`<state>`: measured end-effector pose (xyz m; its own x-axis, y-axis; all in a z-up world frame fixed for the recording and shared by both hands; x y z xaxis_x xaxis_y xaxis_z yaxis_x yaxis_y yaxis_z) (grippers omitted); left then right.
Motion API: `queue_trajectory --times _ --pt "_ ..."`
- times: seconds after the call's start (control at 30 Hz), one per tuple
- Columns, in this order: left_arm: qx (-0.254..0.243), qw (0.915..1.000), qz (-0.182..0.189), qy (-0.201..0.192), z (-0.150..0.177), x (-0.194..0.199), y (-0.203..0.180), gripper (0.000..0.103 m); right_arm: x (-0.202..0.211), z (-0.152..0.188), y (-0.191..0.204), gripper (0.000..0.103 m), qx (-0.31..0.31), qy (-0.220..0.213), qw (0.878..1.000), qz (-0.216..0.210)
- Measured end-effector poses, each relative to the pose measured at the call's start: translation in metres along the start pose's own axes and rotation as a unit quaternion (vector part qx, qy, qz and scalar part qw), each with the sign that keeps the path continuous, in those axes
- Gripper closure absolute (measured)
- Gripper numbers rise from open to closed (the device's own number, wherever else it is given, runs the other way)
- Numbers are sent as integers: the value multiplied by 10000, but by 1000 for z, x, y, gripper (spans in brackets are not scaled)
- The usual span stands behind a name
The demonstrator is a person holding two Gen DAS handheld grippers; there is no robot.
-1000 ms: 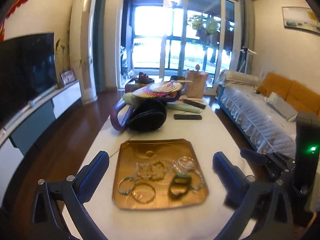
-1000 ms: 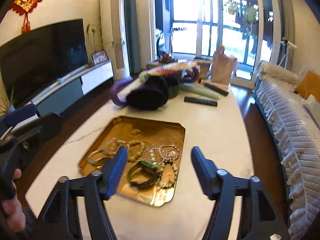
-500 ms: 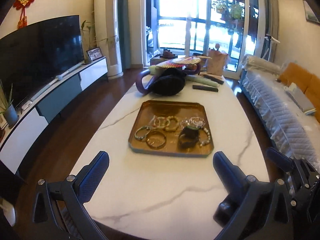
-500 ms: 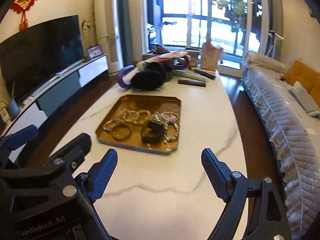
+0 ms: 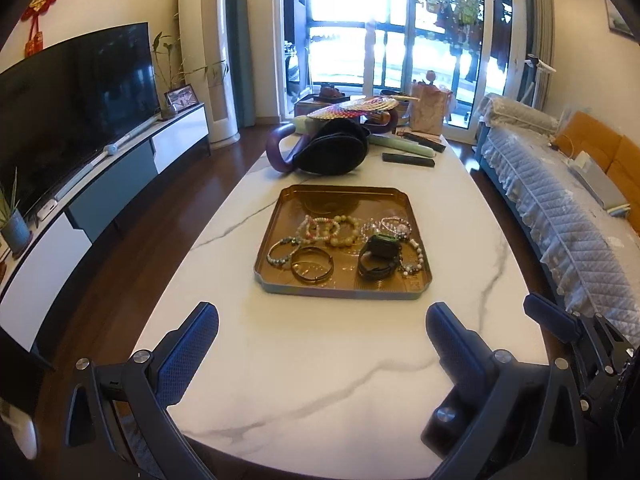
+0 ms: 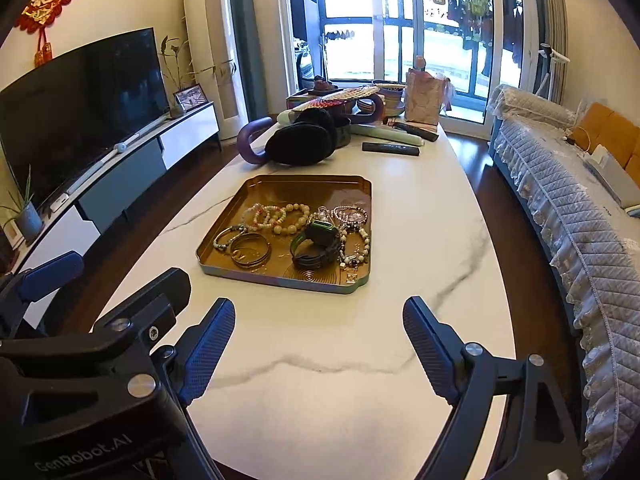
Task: Organize jewelry
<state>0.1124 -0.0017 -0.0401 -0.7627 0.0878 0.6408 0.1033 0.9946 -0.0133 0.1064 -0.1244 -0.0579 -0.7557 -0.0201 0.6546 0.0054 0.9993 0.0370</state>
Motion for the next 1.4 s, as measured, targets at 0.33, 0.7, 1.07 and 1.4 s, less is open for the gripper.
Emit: queue_trajectory --times 0.33,0.7,1.07,1.4 --pt "18 10000 -45 63 0 -2 -1 0 -2 4 1 19 0 65 10000 -62" --pt "8 10000 -52 63 0 -3 -1 0 -1 6 3 19 6 56 9999 -88" --pt "1 10000 -72 64 1 -3 -1 0 -3 7 4 19 8 50 9999 -91" --pt "-1 9999 -79 72 1 -2 1 0 -2 7 4 19 7 57 9999 -88"
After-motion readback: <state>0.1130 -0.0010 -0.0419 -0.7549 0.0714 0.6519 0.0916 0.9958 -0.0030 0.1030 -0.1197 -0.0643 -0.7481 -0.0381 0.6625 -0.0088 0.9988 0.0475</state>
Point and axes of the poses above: each gripper's, at about its wrist camera, not at the fingertips, and x roughly against the way its jaws point, y to its left, z to its underside, the point moved 10 cm from there along -x, roughly the way its jaws point, and after that the axes turned 3 degrees about -y, right-handed, at the moved point
